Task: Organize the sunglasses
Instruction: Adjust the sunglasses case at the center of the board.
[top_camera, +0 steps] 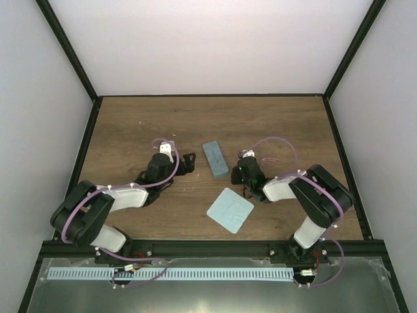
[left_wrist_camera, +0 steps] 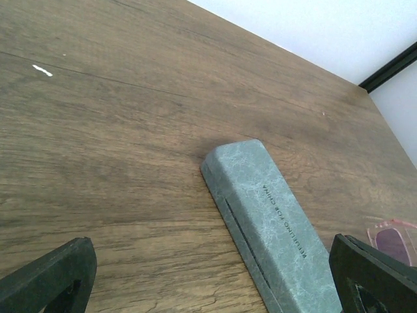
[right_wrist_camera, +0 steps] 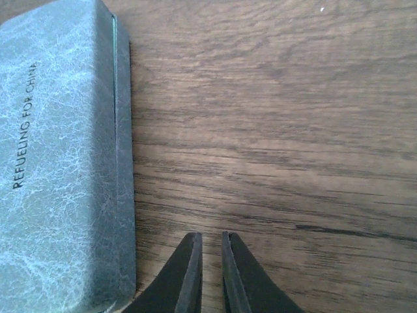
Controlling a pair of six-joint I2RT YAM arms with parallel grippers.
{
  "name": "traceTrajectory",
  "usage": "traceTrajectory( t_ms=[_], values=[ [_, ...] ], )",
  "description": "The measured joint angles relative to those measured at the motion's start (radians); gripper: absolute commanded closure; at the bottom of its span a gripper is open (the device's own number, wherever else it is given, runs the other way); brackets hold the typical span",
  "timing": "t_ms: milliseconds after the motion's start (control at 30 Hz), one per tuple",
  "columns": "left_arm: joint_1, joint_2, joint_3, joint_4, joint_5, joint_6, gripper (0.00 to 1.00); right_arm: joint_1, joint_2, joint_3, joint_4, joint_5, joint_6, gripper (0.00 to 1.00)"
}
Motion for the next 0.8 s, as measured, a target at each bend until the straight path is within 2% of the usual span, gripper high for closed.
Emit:
traceTrajectory(
  t_ms=[433,567,800],
  values=[
    [-0.018,0.079,0.038,0.000,-0.004,0.005,0.00,0.080,0.052,0.043,0.035,-0.083,-0.028,0.90],
    [-0.029,0.095,0.093,-0.039,0.000,0.032,0.00,0.083,0.052,0.044,0.049,-0.124,-0.035,0.88],
    [-0.077,0.151,0.180,-0.080,0.011,0.083,0.00,0.054,0.020,0.010,0.148,-0.281,-0.041,0.87]
  ],
)
